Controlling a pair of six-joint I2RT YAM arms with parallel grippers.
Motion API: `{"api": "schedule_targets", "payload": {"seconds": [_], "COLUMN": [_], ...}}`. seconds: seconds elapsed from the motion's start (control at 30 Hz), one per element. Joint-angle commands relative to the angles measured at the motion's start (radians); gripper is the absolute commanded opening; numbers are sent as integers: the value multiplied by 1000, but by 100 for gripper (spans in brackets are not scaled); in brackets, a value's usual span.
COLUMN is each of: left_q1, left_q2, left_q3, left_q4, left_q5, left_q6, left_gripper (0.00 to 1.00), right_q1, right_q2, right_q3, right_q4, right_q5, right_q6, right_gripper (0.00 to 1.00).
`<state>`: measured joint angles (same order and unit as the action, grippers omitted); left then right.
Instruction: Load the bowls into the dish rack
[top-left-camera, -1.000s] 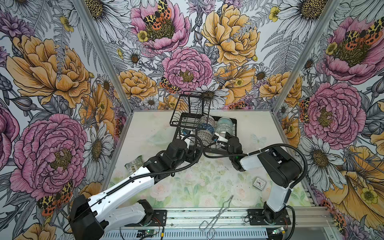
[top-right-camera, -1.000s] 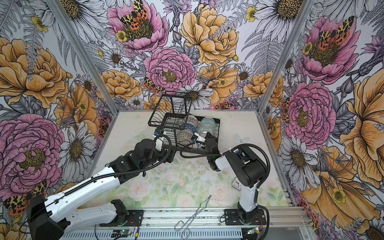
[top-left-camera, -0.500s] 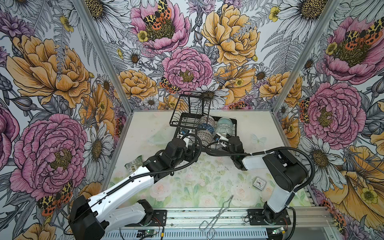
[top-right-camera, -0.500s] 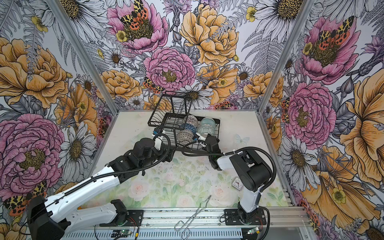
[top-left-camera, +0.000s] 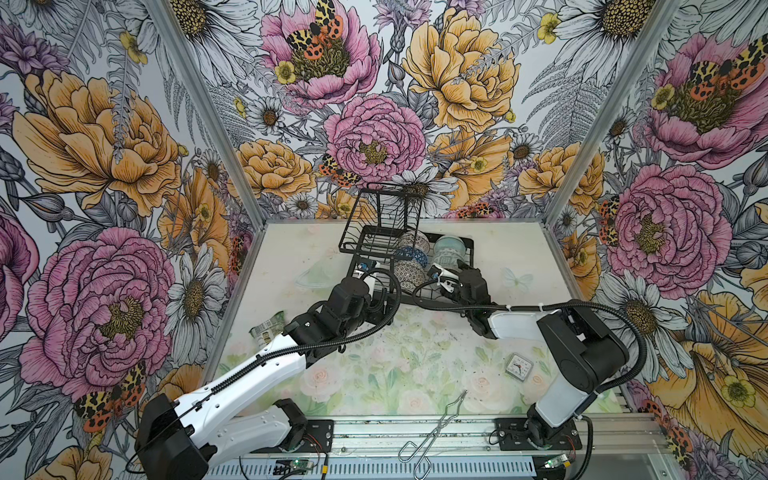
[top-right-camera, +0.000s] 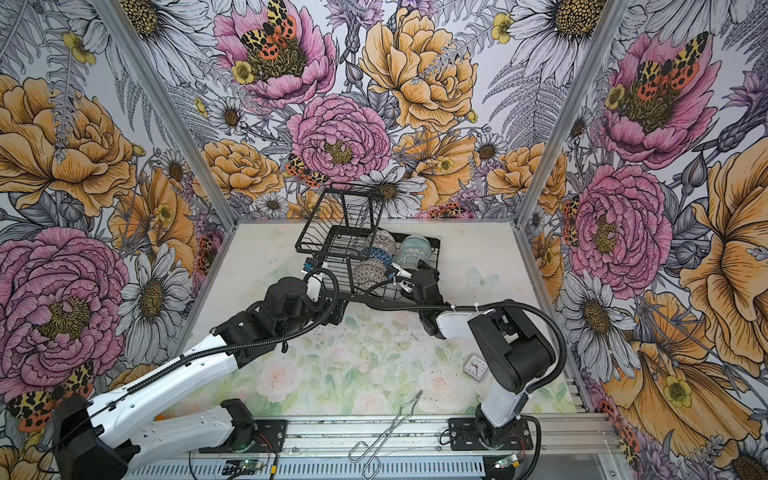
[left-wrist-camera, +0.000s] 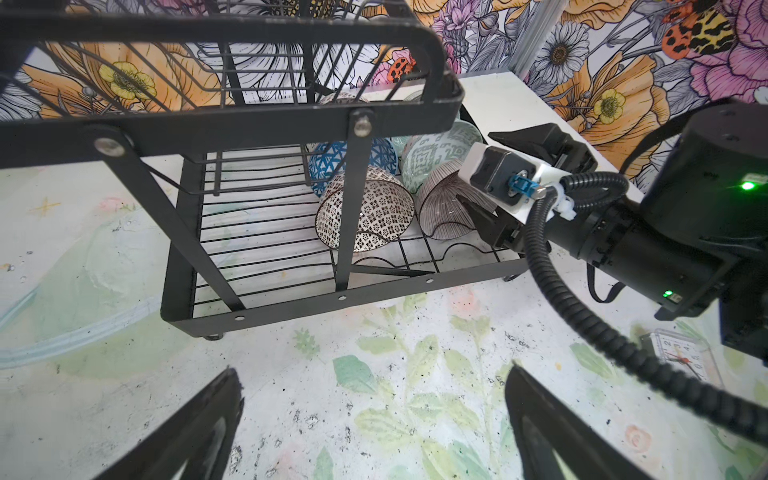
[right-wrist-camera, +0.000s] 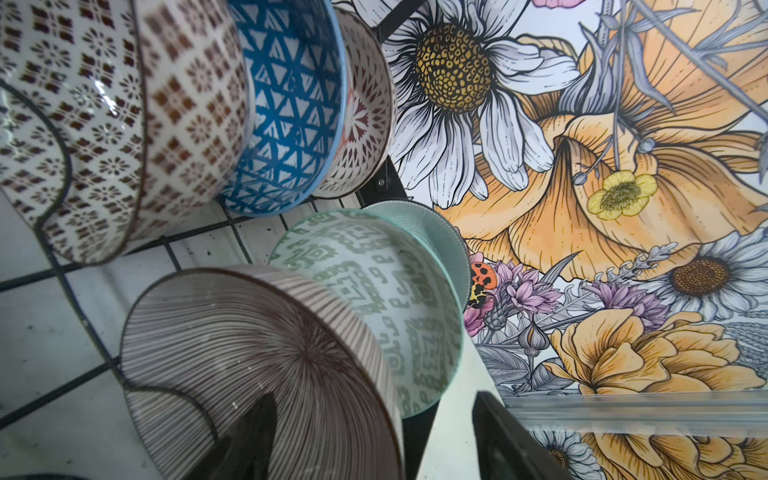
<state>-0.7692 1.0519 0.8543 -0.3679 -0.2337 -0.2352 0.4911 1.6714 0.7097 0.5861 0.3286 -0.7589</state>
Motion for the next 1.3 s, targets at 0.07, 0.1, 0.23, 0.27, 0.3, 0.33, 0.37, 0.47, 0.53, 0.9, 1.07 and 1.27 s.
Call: {"api": "schedule_targets", "payload": {"seconds": [0.07,0.1,0.23,0.27,0.3,0.33,0.37,0.47,0.53,0.9,1.07,1.27], "left_q1": [26,32,71,79,90,103,120,222,322,801,852,804], "left_q2": [-40,-48,-94,-113,-135,-160,-184,-261,-291,29,225,442], "left_q3": [-14,-13,-27,-40,-59,-89,-120,-261,-383,-597,-531,-500], "left_q4": [-6,-7,5,23,50,86,129,317,496,1009,1096,1295], "left_q5": [6,-1,-82,-119,-173,-226,-264,-329,-261,17,115,157], "left_q6": [10,16,46,59,74,91,107,170,240,195,177,215], "left_gripper": [99,99,99,99,99,99,99,99,99,99,99,99], "right_q1": [7,9,10,10,12,11,10,-19,-79,-422,-439,-482], "right_q2": [-111,-140,-292,-332,-380,-436,-483,-671,-770,-482,-231,-131], "right_q3": [-14,-23,-54,-68,-81,-96,-116,-201,-269,-447,-372,-333], "right_q4": [-31,-38,-97,-109,-113,-123,-129,-130,-134,196,310,320], "right_q5": [1,4,21,27,49,73,91,143,139,67,19,-67], "right_q6": [57,69,170,198,241,295,339,507,614,844,841,862], "right_gripper": [85,93,100,99,100,100,100,100,100,100,99,100]}}
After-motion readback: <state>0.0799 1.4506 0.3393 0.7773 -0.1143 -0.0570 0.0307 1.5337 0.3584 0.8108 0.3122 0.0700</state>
